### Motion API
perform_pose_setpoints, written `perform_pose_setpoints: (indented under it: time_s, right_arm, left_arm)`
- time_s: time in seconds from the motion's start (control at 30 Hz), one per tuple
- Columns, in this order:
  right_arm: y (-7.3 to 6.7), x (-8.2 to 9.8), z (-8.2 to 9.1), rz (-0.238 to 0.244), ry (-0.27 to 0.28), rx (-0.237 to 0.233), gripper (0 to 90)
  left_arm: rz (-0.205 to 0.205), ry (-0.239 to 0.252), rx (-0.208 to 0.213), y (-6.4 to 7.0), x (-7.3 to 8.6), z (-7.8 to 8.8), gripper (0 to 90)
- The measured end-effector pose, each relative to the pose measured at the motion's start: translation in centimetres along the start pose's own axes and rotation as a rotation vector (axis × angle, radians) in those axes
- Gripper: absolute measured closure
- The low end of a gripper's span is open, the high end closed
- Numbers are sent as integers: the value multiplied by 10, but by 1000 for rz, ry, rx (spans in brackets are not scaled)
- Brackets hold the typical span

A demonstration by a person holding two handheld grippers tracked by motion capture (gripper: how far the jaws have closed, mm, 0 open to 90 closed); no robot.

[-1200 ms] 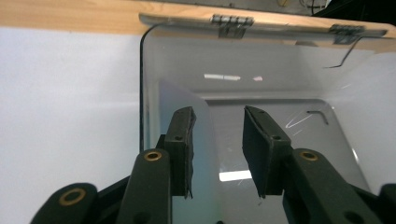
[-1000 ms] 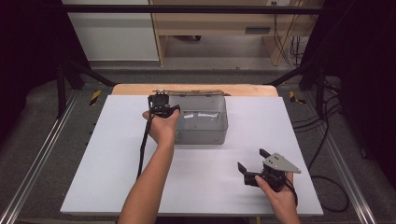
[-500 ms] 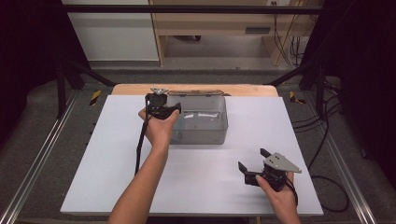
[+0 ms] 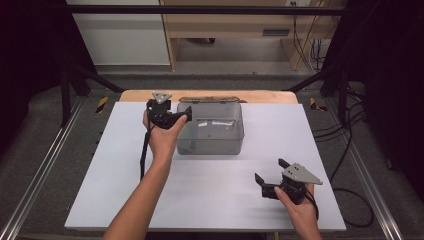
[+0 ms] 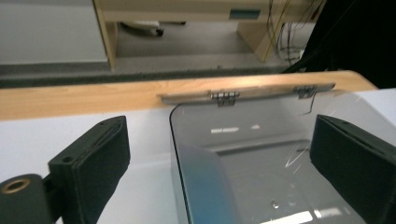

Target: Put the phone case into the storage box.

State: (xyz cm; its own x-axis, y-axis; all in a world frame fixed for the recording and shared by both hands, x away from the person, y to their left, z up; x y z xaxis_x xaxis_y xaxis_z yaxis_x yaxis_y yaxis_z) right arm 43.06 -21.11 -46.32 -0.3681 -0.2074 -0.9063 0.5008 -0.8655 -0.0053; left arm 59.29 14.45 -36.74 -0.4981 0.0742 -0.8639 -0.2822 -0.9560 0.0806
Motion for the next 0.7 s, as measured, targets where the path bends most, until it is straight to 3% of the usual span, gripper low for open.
perform_pose_setpoints:
  time_s: [0.13, 0.33, 0.53, 0.7]
  right_arm:
    - [0, 1, 0, 7, -4, 6, 35]
    - [1, -1, -2, -13, 15, 10, 37]
    - [4, -1, -2, -19, 23, 49, 42]
    - [6, -2, -1, -9, 67, 67, 43]
  left_arm:
    - [-52, 45, 26, -6, -3, 9, 41]
    - [-95, 107, 96, -18, -8, 23, 38]
    - [-101, 167, 173, -34, -7, 39, 36]
    - [-92, 186, 201, -48, 6, 54, 28]
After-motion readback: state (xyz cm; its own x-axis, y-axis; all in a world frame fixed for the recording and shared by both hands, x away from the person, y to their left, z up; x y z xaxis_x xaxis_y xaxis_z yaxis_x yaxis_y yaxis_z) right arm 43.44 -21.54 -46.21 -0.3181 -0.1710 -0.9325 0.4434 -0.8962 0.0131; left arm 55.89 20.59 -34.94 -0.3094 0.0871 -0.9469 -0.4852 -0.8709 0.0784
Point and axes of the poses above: each handheld gripper's, and its own axes: z roughly backward along the jaws, x roughly out of its underside, y roughly to its right, the point moved 2 cm from there along -z, roughly forward along the jaws, and after that the axes turned 5 degrees about -y, right-handed, at the moved point
